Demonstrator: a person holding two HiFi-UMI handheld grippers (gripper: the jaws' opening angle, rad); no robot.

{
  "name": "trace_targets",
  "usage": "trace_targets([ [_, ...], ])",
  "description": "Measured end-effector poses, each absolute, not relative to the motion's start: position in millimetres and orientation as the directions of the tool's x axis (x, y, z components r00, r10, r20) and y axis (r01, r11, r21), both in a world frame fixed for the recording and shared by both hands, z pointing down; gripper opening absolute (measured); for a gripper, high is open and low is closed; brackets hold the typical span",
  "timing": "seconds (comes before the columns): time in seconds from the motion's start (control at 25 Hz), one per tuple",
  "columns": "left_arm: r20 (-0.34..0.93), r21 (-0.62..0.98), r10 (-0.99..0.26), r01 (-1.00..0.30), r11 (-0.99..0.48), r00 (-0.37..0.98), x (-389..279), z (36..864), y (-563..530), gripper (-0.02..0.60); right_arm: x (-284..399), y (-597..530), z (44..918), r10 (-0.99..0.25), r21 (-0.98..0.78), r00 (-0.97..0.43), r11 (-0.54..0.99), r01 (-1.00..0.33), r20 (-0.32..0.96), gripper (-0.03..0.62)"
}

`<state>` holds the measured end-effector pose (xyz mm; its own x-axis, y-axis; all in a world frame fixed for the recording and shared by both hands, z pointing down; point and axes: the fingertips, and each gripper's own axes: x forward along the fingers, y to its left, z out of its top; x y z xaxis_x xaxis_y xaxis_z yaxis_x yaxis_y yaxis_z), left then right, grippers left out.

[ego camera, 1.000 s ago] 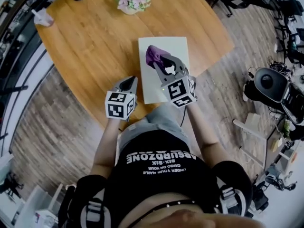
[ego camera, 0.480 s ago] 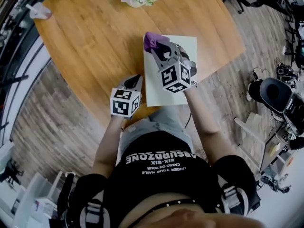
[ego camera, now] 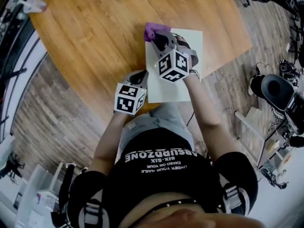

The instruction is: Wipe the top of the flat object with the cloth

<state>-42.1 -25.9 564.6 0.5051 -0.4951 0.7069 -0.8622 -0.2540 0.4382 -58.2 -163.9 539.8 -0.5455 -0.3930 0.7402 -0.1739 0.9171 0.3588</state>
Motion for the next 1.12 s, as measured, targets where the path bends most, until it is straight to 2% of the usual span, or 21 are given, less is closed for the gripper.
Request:
trace_targets([
  [0.24, 0.698, 0.473, -0.479, -0.844, -0.25, 0.533, -43.7, 566.3, -28.7, 0.015, -58.9, -166.7, 541.3, -0.376, 0.301, -0.566, 0.926, -0.226, 0.733, 0.092],
  [0.48, 0.857, 0.293, -0.351, -0.917, -0.27, 0.377, -57.8, 606.0, -8.3, 0.014, -59.1, -166.0, 541.2, -0.376, 0.28, -0.575, 0.927, -0.251, 0.727, 0.092],
  [0.64, 0.821, 0.365, -0.374, -0.901, -0.236, 0.431, -53.7, 601.4, -12.9, 0.014, -56.8, -166.6, 540.6, -0.389, 0.289, -0.571, 0.921, -0.262, 0.723, 0.092],
  [1.12, 0.823, 0.391, -0.353, -0.895, -0.216, 0.445, -59.5, 619.4, -14.9, 0.014, -51.0, -152.5, 538.1, -0.387, 0.249, -0.575, 0.919, -0.306, 0.721, 0.092],
])
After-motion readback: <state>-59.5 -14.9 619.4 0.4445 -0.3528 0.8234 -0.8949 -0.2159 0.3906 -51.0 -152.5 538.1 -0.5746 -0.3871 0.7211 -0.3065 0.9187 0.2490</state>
